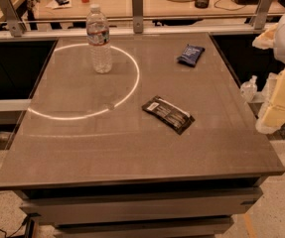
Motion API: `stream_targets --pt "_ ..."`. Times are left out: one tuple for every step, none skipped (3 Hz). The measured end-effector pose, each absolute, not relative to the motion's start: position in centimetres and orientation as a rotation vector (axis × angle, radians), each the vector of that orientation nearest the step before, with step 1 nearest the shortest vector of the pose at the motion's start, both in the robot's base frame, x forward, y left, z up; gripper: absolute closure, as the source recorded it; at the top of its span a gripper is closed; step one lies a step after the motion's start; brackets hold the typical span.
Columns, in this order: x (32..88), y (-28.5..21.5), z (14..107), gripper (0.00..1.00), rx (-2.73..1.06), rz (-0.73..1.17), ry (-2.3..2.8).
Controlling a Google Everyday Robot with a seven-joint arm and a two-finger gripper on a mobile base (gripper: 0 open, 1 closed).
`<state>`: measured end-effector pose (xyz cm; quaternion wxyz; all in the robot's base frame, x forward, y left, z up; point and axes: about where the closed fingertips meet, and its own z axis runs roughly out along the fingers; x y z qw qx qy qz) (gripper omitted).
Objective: Move water bottle near rxbar blueberry
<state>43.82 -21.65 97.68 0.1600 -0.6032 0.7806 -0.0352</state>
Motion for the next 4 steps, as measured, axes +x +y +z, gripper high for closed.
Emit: stream_targets --pt "43.8 -21.6 97.7 0.00 -1.723 -0.101 2.230" --pt "43.4 -21.8 97.9 0.00 -1.579 -0.009 2.261" --pt "43.0 -22.1 97.4 0.00 -1.290 0.171 2.309" --pt "42.2 -21.1 97.6 0.00 -1.059 0.336 2.266"
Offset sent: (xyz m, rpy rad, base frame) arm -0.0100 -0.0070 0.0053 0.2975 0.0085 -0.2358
